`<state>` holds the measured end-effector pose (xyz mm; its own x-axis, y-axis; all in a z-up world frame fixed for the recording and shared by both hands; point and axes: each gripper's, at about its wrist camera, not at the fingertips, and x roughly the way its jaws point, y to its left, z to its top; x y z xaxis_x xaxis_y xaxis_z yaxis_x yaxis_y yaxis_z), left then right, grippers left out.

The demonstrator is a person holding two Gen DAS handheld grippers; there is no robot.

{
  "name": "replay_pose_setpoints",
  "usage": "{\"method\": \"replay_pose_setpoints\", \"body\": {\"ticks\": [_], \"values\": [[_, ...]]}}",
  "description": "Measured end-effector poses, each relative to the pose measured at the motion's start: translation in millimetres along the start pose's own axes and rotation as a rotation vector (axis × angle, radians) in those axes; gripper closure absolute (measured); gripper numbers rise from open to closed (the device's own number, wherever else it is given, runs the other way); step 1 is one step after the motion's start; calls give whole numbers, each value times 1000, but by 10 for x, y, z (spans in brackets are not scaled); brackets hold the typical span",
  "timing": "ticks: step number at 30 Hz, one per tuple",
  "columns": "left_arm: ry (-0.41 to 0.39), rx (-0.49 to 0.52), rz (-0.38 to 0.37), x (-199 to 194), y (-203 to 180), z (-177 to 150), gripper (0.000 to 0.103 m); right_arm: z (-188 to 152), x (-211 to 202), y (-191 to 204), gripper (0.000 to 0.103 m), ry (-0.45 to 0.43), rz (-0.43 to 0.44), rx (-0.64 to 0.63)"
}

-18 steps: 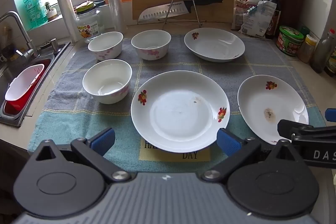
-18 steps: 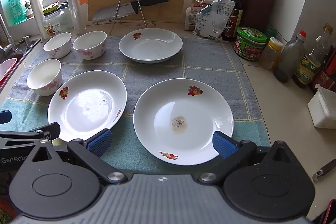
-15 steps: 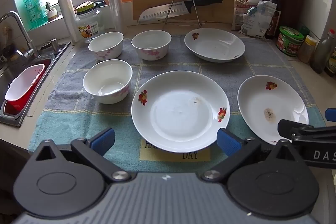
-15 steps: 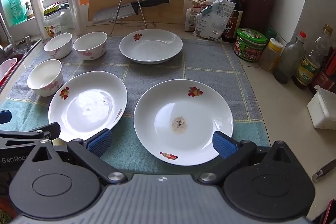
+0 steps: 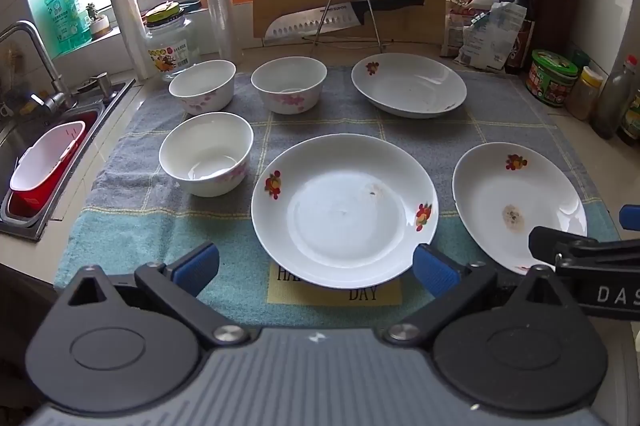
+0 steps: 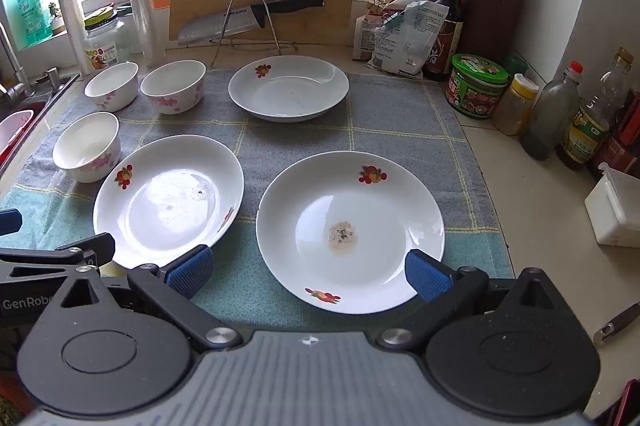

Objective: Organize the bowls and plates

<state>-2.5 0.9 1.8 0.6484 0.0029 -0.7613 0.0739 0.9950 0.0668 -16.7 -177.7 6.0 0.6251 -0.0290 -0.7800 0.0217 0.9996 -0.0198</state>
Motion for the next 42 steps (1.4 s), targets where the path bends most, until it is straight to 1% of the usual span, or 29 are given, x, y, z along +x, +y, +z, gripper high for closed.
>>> {"method": "replay_pose_setpoints", "body": {"ticks": [42], "values": [[-4,-9,-5,-15,38,34,1,26,-19,20,0,-10,-2,0]]}}
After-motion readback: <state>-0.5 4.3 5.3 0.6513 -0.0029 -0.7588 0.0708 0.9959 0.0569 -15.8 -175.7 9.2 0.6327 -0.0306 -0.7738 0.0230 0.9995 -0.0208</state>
